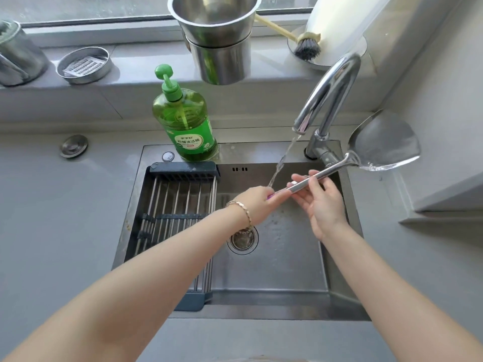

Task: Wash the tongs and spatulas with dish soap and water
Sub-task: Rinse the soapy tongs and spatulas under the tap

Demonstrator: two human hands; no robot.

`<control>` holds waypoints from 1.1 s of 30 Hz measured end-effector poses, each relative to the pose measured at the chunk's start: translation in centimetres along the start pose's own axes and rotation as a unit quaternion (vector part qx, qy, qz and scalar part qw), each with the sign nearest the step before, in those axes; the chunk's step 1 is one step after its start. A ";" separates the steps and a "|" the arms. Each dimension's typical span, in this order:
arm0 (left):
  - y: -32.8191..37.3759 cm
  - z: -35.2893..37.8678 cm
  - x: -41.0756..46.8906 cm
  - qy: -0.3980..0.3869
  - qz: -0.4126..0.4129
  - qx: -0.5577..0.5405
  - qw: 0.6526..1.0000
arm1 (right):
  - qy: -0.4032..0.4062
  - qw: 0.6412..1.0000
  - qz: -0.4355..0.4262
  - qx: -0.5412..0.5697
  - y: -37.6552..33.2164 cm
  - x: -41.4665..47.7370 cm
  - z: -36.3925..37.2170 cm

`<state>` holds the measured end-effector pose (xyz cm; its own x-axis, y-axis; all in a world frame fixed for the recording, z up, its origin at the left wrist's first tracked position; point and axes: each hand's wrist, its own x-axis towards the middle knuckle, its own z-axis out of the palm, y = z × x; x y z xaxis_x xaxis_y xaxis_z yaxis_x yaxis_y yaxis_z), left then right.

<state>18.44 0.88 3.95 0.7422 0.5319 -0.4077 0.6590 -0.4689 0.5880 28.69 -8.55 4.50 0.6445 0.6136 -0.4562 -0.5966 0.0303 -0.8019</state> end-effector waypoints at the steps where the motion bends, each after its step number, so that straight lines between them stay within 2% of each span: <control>1: 0.3 0.1 0.6 0.003 0.013 -0.004 1.000 | 0.013 1.000 -0.013 -0.004 -0.3 0.2 -0.2; 7: 1.5 -0.7 2.3 0.011 0.049 0.062 0.997 | 0.052 0.997 -0.054 -0.025 -1.4 0.3 -0.3; 11: -0.6 -0.9 1.9 0.008 0.017 0.089 0.996 | 0.058 0.992 -0.087 -0.071 -0.4 -0.7 0.6; 13: -2.1 -0.7 1.5 0.001 -0.013 0.061 0.998 | 0.048 0.990 -0.101 -0.091 0.1 -1.2 1.2; 17: -4.3 -0.8 -0.1 -0.025 -0.087 -0.082 0.992 | 0.046 0.984 -0.101 -0.140 1.1 -2.1 2.1; 21: -5.8 -1.5 -1.9 -0.079 -0.133 -0.117 0.981 | 0.108 0.986 -0.007 -0.126 3.1 -2.0 2.0; 24: -6.9 -2.9 -3.4 -0.143 -0.122 -0.111 0.976 | 0.151 0.982 0.088 -0.075 4.5 -1.5 1.6; 26: -7.0 -4.1 -4.2 -0.159 -0.110 -0.080 0.978 | 0.164 0.976 0.141 -0.014 4.8 -1.1 1.7; 28: -6.2 -5.1 -4.5 -0.101 -0.095 -0.057 0.989 | 0.159 0.967 0.190 0.061 4.9 -0.7 1.9; 31: -3.7 -6.2 -4.5 0.032 -0.035 -0.027 0.999 | 0.148 0.945 0.259 0.132 5.3 -0.3 1.7; 33: -1.9 -6.0 -4.2 0.083 0.001 -0.051 0.995 | 0.137 0.925 0.317 0.161 5.4 0.0 1.1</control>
<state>13.34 3.78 8.77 0.7077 0.6444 -0.2896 0.6352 -0.4008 0.6603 24.94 -7.47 0.61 0.1878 0.3668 -0.9112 -0.9789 -0.0067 -0.2044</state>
